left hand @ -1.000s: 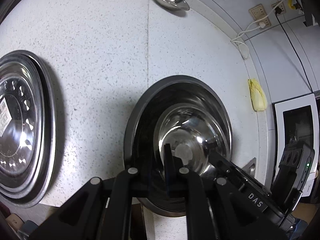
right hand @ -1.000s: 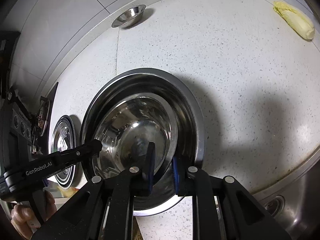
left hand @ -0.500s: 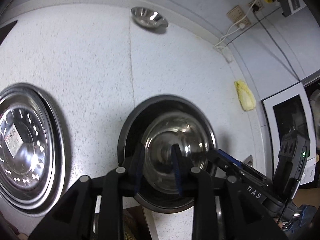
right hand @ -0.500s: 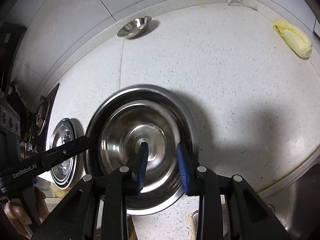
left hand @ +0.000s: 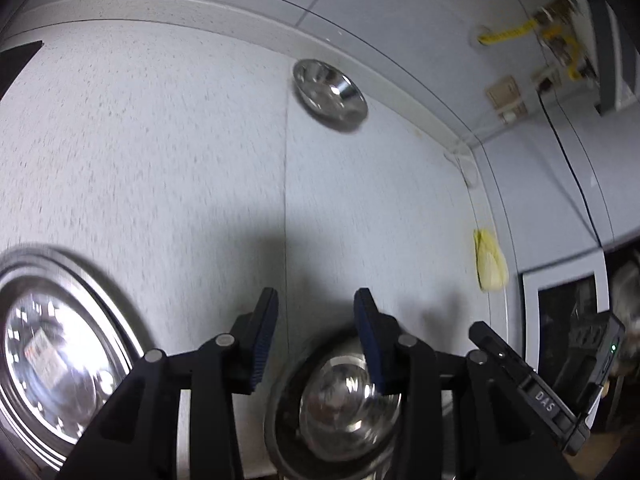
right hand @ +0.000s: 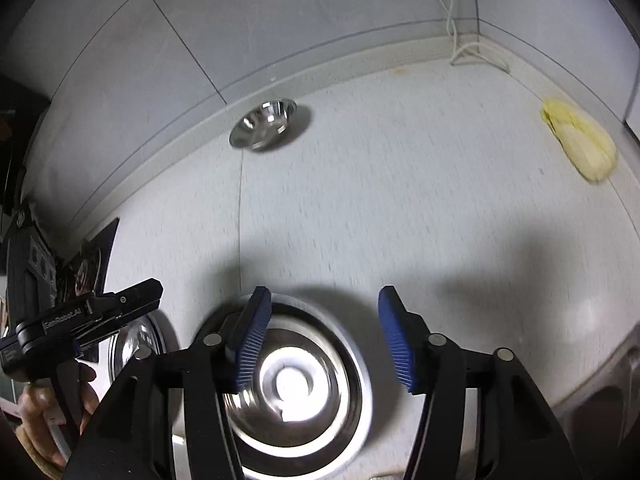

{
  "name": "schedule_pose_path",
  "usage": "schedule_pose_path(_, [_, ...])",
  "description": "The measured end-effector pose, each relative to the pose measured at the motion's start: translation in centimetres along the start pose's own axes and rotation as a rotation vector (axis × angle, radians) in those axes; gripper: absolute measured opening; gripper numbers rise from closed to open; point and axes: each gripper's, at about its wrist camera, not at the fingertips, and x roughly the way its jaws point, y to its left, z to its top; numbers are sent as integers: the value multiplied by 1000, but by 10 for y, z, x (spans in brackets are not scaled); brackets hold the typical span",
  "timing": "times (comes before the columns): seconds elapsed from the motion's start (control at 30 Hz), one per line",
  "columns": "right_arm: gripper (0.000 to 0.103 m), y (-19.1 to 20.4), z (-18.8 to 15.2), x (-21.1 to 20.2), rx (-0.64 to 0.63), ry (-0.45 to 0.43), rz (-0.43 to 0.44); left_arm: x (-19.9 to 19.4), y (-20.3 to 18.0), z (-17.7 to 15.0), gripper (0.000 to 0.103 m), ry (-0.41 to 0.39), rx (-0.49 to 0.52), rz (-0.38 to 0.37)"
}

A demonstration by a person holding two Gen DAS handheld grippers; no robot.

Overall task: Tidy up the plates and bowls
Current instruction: 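Move both grippers to the small steel bowl and close on its rim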

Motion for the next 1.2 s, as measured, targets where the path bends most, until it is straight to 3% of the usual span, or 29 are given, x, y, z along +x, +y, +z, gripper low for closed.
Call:
schedule_pose_path(0.4, [55, 15, 97, 61, -4, -20, 3, 51, 9, 117, 38, -46, -65, 0])
schedule_pose_path(0.6, [56, 29, 151, 119, 18, -6, 8, 90, 15, 171, 38, -77, -108, 14])
schedule_pose_path(0.73, [56, 31, 166, 161, 38, 15, 19, 116, 25, 204, 38, -95, -120, 27])
schedule_pose_path(0.97, [56, 30, 186, 213, 87, 52, 51, 158, 30, 227, 38, -46, -96, -5])
schedule_pose_path(1.07, [56, 31, 193, 230, 76, 65, 12, 173, 29, 233, 38, -25, -85, -8])
schedule_pose_path(1.2, [52, 30, 195, 246, 80, 93, 20, 188, 35, 240, 38, -10, -108, -6])
